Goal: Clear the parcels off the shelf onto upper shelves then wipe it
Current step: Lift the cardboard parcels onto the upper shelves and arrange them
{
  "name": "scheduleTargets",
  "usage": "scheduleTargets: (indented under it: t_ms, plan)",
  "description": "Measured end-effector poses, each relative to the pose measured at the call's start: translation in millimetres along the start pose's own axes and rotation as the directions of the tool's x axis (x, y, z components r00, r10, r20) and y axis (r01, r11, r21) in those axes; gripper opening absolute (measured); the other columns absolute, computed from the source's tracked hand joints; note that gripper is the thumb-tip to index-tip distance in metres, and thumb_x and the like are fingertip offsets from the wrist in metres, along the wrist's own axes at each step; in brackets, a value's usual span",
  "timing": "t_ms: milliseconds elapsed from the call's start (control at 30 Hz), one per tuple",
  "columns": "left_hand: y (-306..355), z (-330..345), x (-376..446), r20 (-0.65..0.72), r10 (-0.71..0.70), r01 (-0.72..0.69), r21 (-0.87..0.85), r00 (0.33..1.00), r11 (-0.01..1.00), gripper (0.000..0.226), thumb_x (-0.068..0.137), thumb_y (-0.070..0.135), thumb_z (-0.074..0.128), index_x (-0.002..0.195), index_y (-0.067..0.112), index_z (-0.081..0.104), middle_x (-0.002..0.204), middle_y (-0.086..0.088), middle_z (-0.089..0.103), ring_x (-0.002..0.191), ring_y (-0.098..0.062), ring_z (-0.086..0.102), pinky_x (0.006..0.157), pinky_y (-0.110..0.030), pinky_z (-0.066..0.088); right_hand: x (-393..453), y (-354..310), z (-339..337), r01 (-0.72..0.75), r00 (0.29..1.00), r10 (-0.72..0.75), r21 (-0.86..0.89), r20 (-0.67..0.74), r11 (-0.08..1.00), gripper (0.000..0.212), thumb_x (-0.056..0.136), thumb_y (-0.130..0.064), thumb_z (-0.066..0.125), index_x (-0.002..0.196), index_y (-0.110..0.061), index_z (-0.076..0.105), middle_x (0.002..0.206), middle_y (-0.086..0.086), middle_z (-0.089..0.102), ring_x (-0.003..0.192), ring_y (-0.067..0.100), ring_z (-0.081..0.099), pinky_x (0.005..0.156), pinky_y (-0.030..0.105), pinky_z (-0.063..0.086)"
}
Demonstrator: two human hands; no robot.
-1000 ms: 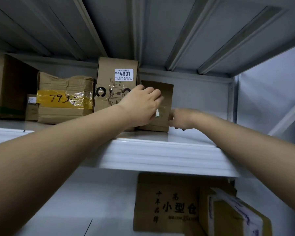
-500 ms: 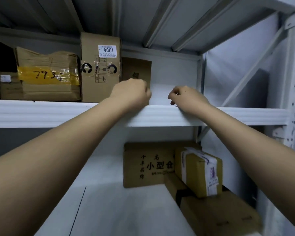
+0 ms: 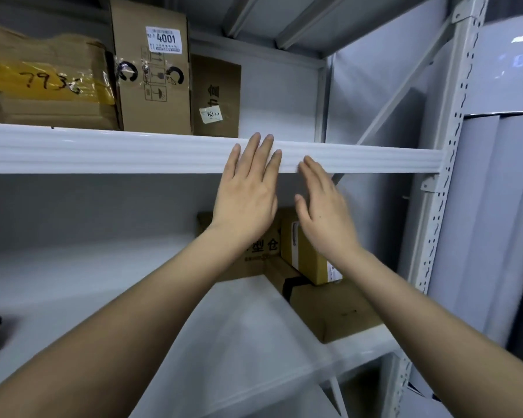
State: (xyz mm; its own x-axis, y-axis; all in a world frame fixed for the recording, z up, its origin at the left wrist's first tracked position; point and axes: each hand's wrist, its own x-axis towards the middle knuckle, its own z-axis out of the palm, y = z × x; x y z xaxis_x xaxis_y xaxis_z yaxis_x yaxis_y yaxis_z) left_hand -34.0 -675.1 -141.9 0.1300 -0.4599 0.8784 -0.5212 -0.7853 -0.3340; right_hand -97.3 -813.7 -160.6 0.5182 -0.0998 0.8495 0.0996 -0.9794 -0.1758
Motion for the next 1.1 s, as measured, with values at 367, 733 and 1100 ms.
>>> scheduleTargets:
  t_ms: [367,733,1100]
  plan:
    - [54,41,-66,0.251,-0.022,0.055,-0.125,0.968,0.991,0.071,0.091,0.023,0.044,0.151,0.003,0.012,0.159,-0.013,0.006,0.148,-0.027,0.003,0.12,-0.04,0.01,-80,35,44,-0.174,0.966,0.174,-0.018,0.192,0.985,0.058,0.098,-0.021,0.046,0.151,-0.016,0.025,0.159,-0.003,0.02,0.145,0.014,0.019,0.116,0.032,0.023]
    - [115,108,-82,0.666,-0.081,0.449,-0.404,0.742,0.797,0.074,0.096,0.027,0.045,0.153,0.011,0.0,0.161,-0.004,-0.002,0.148,-0.019,-0.003,0.121,-0.035,0.007,-110,109,78,-0.383,0.846,0.398,-0.115,0.356,0.917,0.059,0.099,-0.033,0.045,0.151,-0.016,0.021,0.155,0.0,0.026,0.141,0.018,0.03,0.111,0.035,0.032]
    - [175,198,-31,0.912,-0.149,0.908,-0.34,0.382,0.245,0.075,0.092,0.02,0.055,0.153,0.022,0.01,0.156,-0.006,0.014,0.137,-0.027,0.029,0.102,-0.032,0.034,-77,223,110,-0.586,0.739,0.535,-0.001,0.409,0.81,0.055,0.095,-0.026,0.052,0.143,-0.01,0.029,0.143,0.01,0.036,0.127,0.027,0.043,0.101,0.041,0.042]
